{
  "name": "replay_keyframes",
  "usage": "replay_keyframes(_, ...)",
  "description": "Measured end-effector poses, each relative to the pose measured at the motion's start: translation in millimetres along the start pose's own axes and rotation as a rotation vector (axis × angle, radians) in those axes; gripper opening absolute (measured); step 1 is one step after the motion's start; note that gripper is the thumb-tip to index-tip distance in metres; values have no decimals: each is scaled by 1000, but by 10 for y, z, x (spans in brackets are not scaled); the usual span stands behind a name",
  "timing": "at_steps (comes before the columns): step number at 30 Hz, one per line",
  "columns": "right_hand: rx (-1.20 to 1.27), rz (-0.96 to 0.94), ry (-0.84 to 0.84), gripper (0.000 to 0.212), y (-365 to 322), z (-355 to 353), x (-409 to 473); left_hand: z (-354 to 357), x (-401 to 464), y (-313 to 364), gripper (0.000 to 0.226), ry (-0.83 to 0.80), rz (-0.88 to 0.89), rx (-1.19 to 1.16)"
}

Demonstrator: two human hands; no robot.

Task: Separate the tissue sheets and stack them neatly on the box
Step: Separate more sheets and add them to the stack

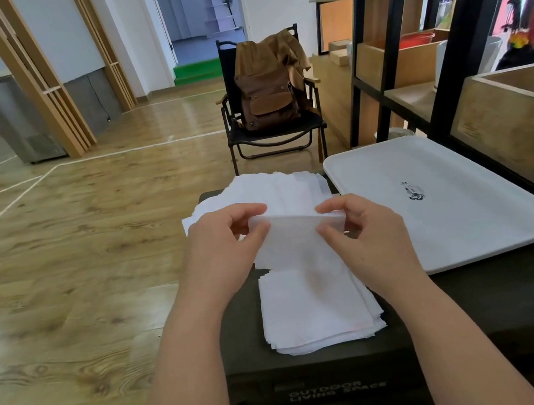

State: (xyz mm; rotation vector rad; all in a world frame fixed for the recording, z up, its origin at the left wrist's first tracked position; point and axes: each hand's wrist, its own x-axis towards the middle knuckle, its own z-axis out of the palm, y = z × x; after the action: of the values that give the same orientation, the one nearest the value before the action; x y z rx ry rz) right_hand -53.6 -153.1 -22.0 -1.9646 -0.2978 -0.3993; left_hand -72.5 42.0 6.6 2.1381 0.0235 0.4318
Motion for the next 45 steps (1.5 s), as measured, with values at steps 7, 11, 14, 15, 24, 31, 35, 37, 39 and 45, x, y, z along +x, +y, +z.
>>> replay_keyframes(7, -207, -101, 56, 5, 51, 18, -5, -15, -4, -1, 11, 77, 89, 231)
replay_keyframes(11, -75, -68, 121, 3, 14, 19, 18, -51, -14, 41, 12, 109, 88, 145)
replay_keyframes(14, 110, 25, 99, 6, -30, -7, 40, -91, -12, 105, 13, 44, 37, -120)
replay_keyframes(15, 169, 46, 77, 7, -52, -16, 37, -101, -17, 130, 13, -2, 21, -199)
replay_keyframes(24, 5, 361, -129, 22, -79, -83, -2, -151, -43, 79, 6, -320, -231, -101)
replay_keyframes(31, -309, 456, -294, 22, -72, -115, -22, -58, -32, -80, 10, -575, -374, 239)
replay_keyframes(35, -439, 465, -306, 14, 4, -60, -23, 5, -18, -132, 7, -472, -392, 324)
replay_keyframes(37, -456, 436, -242, 10, 34, -43, -30, 35, 8, -155, 13, -304, -382, 323)
replay_keyframes(39, -418, 379, -146, 13, 31, -34, -30, 82, 79, -178, 13, -87, -296, 321)
replay_keyframes(45, -268, 265, -93, 7, -46, 53, -54, 428, 340, -291, 53, 11, 13, 394)
